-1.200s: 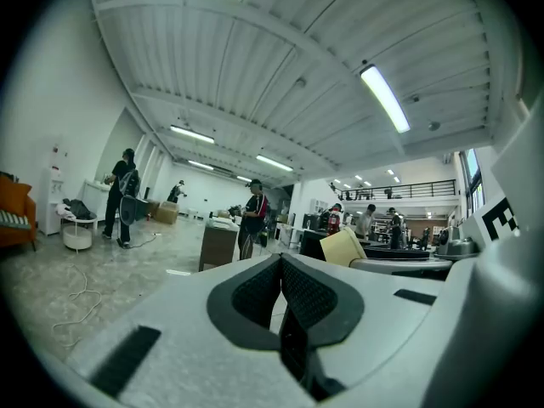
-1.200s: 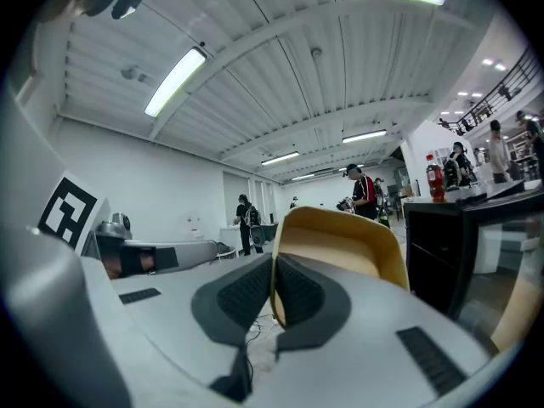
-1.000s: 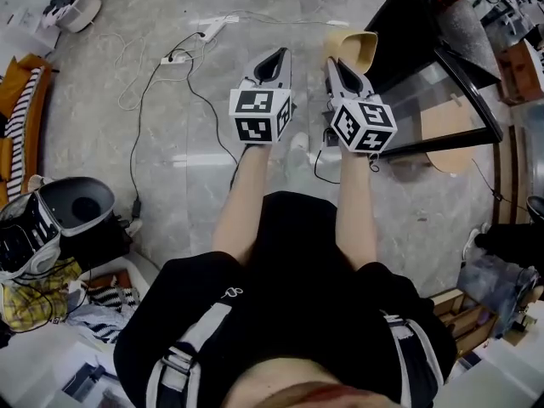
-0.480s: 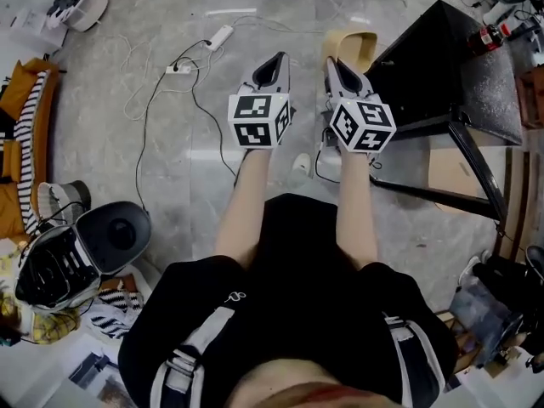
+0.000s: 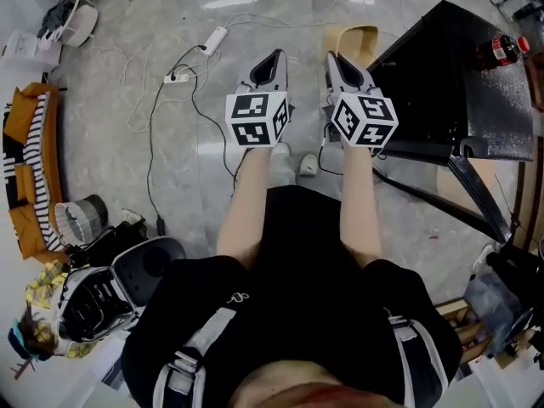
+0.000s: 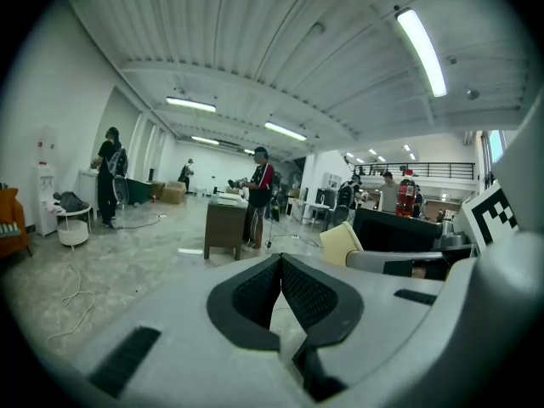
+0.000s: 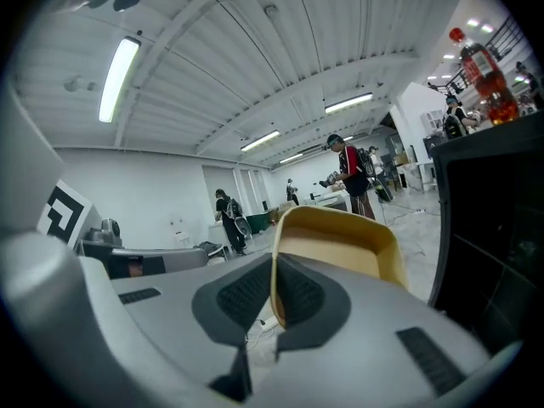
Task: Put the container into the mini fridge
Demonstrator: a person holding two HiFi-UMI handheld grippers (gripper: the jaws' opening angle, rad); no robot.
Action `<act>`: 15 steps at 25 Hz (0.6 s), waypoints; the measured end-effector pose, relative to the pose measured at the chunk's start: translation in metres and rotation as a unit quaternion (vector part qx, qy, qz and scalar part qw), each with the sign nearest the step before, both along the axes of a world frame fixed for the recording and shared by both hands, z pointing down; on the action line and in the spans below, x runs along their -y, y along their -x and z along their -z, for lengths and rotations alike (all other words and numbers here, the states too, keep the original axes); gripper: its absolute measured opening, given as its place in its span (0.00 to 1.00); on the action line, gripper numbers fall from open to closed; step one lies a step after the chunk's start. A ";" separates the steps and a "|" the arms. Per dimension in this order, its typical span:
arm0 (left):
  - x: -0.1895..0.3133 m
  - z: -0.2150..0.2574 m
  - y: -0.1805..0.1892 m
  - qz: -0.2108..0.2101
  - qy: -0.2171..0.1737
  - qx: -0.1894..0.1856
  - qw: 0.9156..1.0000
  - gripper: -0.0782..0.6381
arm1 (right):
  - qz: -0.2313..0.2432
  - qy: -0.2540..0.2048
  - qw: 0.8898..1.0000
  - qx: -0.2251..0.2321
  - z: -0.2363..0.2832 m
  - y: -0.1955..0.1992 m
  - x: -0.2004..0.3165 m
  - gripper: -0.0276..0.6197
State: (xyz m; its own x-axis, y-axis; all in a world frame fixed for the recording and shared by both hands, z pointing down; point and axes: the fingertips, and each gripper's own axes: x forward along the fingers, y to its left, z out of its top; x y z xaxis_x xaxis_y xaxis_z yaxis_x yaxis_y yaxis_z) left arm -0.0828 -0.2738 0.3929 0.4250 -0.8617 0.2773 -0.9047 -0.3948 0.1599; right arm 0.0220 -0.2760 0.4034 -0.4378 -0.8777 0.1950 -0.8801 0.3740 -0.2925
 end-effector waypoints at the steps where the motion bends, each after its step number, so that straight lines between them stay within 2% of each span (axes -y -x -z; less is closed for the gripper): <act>1: 0.008 -0.006 -0.002 -0.005 0.007 0.001 1.000 0.12 | -0.004 0.005 1.000 0.000 -0.005 -0.001 0.006 0.07; 8: 0.036 -0.059 -0.051 -0.067 0.063 0.022 0.996 0.12 | -0.063 0.060 0.996 -0.007 -0.061 -0.047 0.018 0.07; 15: 0.040 -0.109 -0.104 -0.144 0.129 0.039 0.980 0.12 | -0.133 0.130 0.982 -0.022 -0.116 -0.096 0.010 0.07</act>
